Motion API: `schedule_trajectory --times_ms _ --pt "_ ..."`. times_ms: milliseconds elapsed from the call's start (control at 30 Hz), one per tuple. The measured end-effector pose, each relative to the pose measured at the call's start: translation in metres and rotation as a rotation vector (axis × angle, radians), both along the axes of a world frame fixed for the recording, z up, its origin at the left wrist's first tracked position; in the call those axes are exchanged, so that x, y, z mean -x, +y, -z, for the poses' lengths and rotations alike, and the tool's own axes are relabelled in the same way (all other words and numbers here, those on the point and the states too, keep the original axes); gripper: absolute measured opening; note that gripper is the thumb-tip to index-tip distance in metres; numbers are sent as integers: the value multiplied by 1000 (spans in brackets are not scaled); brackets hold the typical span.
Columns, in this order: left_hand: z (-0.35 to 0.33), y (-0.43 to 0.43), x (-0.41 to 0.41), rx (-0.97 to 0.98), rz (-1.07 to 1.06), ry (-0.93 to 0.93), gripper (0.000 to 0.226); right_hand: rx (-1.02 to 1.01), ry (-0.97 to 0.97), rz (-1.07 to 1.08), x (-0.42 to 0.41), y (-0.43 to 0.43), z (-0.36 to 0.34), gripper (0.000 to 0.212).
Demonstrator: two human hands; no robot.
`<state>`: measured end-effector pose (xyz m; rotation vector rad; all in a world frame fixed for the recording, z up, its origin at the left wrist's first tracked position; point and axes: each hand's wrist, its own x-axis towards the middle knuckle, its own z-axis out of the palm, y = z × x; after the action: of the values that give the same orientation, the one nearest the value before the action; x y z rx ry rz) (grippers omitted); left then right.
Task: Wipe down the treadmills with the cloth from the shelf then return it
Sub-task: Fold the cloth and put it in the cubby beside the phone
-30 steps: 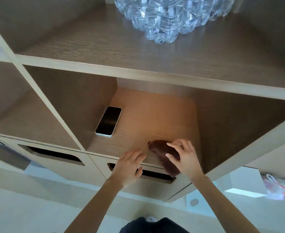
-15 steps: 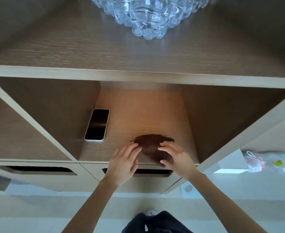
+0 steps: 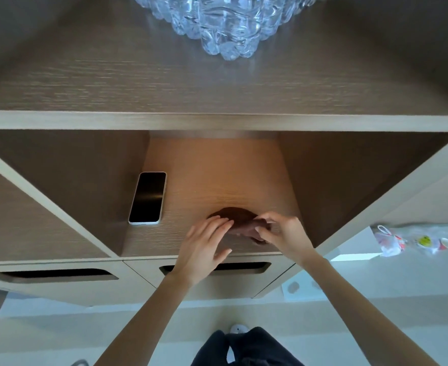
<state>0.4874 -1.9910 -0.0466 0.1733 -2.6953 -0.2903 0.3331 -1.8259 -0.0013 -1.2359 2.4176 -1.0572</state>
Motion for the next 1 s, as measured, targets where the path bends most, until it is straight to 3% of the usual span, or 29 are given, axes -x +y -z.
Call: schedule_trajectory --times_ms 167,233,367,433,533,667,867,1000 --pt "-14 1 16 -96 -125 94 37 52 -279 -83 15 -5 -20 20" --pt "-22 -2 21 -207 -167 59 26 34 -379 -44 25 -4 -18 7" --pt "-34 -17 35 -579 -172 -106 15 37 -484 126 43 -9 -10 12" --pt "-40 -22 46 -640 -161 -113 15 24 -483 236 50 -18 -6 19" --pt "-44 -24 64 -481 -242 -112 28 -133 -236 287 53 -27 0 27" --pt "-30 -9 65 -205 -160 -151 34 -171 81 62 44 -25 7 28" --pt "10 -12 32 -151 6 -327 43 -477 126 -192 40 -14 26 38" --pt "9 -28 23 -165 45 -400 53 -470 100 -190 41 -6 24 44"
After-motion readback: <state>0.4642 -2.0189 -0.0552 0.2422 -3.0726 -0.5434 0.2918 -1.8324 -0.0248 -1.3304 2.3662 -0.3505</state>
